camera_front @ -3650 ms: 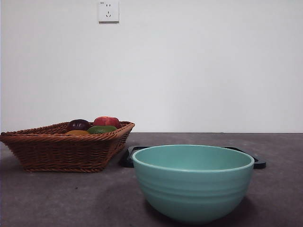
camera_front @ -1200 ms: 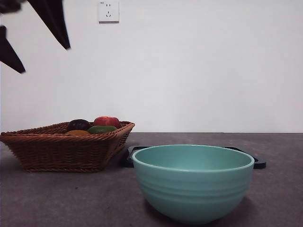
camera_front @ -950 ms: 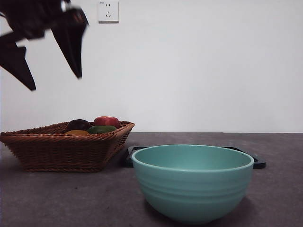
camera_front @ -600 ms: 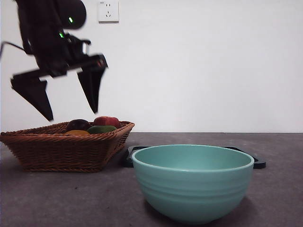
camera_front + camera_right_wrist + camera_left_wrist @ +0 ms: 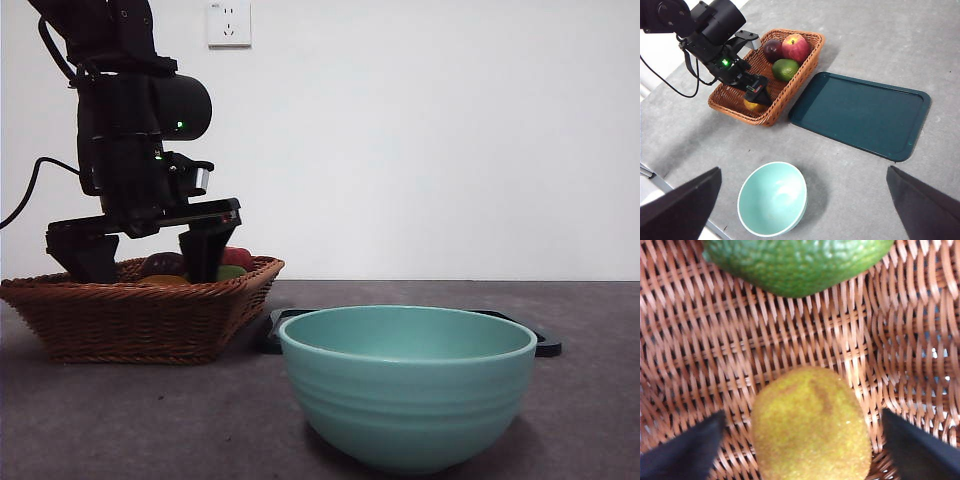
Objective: Pick up the wifruite, put it on the bowl, pick up the plate, put it on desk
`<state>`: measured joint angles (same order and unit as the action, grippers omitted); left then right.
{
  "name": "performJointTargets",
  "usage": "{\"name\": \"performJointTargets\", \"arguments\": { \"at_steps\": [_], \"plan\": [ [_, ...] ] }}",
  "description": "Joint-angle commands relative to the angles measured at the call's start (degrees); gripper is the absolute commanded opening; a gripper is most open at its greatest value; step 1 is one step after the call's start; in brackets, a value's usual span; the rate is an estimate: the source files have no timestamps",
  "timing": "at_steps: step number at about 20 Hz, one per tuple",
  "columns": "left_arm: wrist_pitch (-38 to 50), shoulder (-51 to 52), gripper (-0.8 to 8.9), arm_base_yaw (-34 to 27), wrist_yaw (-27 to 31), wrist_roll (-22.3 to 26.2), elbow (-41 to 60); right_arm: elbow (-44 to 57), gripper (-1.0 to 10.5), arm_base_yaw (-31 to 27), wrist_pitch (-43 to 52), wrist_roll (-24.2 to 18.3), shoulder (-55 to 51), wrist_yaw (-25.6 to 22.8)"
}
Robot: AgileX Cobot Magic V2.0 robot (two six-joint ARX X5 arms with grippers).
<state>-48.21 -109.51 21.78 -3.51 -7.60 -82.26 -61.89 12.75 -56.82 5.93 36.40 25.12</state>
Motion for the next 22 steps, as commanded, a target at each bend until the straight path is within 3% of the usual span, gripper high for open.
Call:
{"name": "performJointTargets", "arguments": {
  "at_steps": [1, 4, 11, 22],
  "plan": [
    [-0.07, -1.44, 3.46, 0.26, 0.11, -0.37, -1.38, -0.85, 5.6, 0.20, 0.13, -0.39, 0.17, 0.00],
    [0.11, -1.44, 2.14, 0.26, 0.11, -0.17, -1.38, -0.85, 5.6, 0.20, 0.15, -0.39, 0.17, -0.02],
    [-2.32, 3.08, 2.14, -0.17, 0.11, 1.33, -1.75, -1.99, 5.6, 0.20, -3.54, -0.39, -0.85, -0.07],
    [-13.38, 27.65, 2.14, 5.20, 0.04, 1.70, -1.75, -5.62, 5.6, 0.20, -14.84, 0.81, -5.64, -1.31]
  ]
}}
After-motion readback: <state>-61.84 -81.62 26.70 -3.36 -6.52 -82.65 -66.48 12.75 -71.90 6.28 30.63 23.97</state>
